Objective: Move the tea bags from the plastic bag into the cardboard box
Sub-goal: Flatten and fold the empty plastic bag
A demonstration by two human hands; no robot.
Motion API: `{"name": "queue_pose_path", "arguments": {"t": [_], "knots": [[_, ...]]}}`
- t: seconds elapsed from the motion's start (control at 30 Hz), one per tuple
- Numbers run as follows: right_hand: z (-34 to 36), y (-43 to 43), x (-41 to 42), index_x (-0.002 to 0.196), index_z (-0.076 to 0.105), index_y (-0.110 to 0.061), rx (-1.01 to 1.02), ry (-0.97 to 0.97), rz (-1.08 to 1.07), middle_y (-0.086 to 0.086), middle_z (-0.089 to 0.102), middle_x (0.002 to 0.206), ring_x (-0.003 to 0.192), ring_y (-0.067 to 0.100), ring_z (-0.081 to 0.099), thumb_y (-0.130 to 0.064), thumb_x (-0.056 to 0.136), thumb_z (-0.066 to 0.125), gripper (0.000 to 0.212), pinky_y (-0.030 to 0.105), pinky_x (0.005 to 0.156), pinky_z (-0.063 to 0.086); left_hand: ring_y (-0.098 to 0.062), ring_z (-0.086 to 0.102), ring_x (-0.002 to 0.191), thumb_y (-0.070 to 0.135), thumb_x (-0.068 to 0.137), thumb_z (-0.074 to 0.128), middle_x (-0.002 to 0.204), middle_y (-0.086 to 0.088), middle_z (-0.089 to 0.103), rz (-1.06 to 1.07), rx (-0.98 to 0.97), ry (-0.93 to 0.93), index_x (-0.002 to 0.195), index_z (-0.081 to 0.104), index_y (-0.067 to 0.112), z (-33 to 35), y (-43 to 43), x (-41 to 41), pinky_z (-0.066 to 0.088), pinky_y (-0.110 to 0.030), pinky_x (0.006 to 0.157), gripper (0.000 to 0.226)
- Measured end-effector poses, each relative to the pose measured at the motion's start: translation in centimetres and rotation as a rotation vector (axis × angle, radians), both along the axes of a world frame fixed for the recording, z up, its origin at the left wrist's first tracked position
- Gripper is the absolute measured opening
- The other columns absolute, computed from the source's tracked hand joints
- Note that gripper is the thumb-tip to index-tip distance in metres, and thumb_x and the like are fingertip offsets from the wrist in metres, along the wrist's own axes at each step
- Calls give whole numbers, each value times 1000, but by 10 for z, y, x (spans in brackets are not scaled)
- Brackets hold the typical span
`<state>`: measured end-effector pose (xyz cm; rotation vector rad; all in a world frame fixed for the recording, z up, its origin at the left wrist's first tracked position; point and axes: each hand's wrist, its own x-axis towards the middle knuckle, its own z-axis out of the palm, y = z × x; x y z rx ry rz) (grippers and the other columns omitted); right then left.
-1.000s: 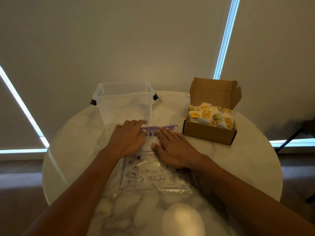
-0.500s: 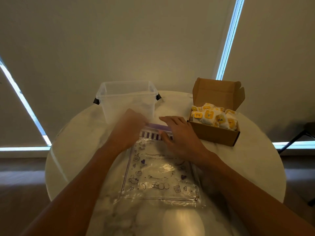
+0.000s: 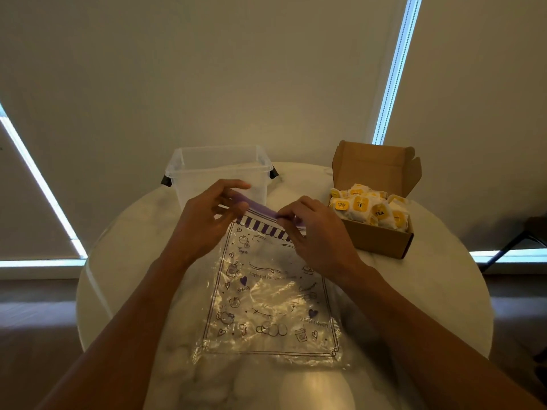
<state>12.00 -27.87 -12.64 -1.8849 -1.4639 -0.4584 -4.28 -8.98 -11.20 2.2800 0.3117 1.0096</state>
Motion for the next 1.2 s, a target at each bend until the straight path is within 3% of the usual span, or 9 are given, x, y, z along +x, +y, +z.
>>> {"name": "queue_pose_path", "arguments": {"t": [0.2, 0.37, 0.5, 0.67, 0.93, 1.03, 1.2], "knots": [[8, -5, -7, 113, 69, -19, 95, -45, -68, -5, 68, 110, 91, 3, 54, -35, 98, 71, 22, 31, 82, 56, -14, 81, 91, 30, 101, 77, 100, 3, 83, 54, -223, -106, 112, 76, 14, 2, 2, -3, 67, -26, 86, 19], [8, -2, -7, 116, 70, -24, 35, 30, -36, -8, 64, 110, 95, 8, 57, -52, 96, 64, 35, 38, 81, 56, -14, 81, 85, 30, 99, 79, 94, 6, 82, 6, -173, -58, 108, 77, 17, -2, -7, 4, 66, -24, 81, 15], [5, 0, -9, 113, 75, -21, 39, 114, 14, -7, 67, 102, 88, 11, 61, -59, 97, 56, 46, 39, 75, 57, -15, 80, 84, 32, 98, 79, 92, 6, 81, -68, -90, -25, 107, 77, 19, -8, -21, 14, 65, -24, 80, 17], [3, 3, -8, 108, 76, -20, 39, 187, 21, -6, 68, 97, 84, 11, 63, -53, 100, 65, 36, 40, 71, 59, -11, 78, 93, 36, 101, 74, 100, 10, 80, -96, -22, -27, 110, 75, 21, -12, -27, 19, 58, -14, 81, 17], [10, 0, -13, 101, 81, -22, 112, 287, 61, -14, 71, 93, 82, 8, 67, -45, 95, 74, 25, 35, 67, 59, -15, 76, 92, 18, 102, 79, 103, 6, 82, -63, 69, -57, 108, 76, 15, -16, -24, 24, 60, -19, 75, 7], [14, -2, -13, 104, 81, -25, 95, 311, 51, -16, 72, 94, 84, 6, 66, -50, 94, 72, 28, 34, 69, 60, -14, 75, 92, 20, 102, 79, 102, 6, 82, -50, 78, -62, 107, 74, 18, -16, -24, 24, 59, -20, 74, 7], [12, -2, -9, 113, 79, -26, 46, 306, 9, -13, 74, 99, 86, 6, 67, -41, 96, 76, 24, 30, 73, 61, -10, 71, 94, 23, 103, 76, 97, 13, 76, 15, 18, -91, 104, 70, 23, -15, -20, 21, 58, -19, 73, 6]]}}
